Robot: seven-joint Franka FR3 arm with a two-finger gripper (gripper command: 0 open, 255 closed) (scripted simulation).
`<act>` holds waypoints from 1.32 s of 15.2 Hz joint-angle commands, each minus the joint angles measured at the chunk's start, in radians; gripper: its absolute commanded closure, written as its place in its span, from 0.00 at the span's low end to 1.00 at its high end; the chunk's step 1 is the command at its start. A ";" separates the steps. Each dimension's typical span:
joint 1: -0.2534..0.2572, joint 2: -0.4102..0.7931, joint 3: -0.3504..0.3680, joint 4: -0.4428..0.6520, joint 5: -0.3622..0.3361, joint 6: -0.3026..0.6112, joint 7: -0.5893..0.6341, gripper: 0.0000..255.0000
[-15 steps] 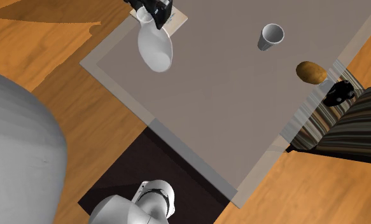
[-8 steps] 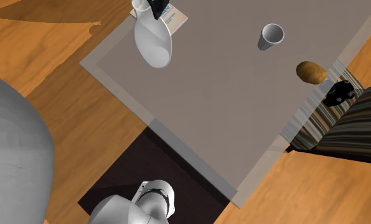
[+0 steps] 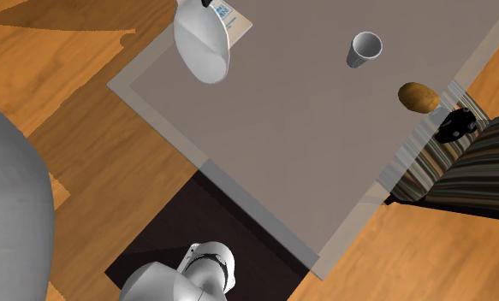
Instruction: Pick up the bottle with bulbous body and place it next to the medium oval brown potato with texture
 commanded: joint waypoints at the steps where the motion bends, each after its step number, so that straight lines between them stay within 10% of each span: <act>1: 0.001 0.011 0.002 0.043 -0.006 -0.033 0.003 1.00; 16: 0.052 0.177 0.043 0.447 -0.104 -0.298 0.058 1.00; 20: -0.018 0.105 -0.003 0.338 -0.054 -0.246 -0.036 1.00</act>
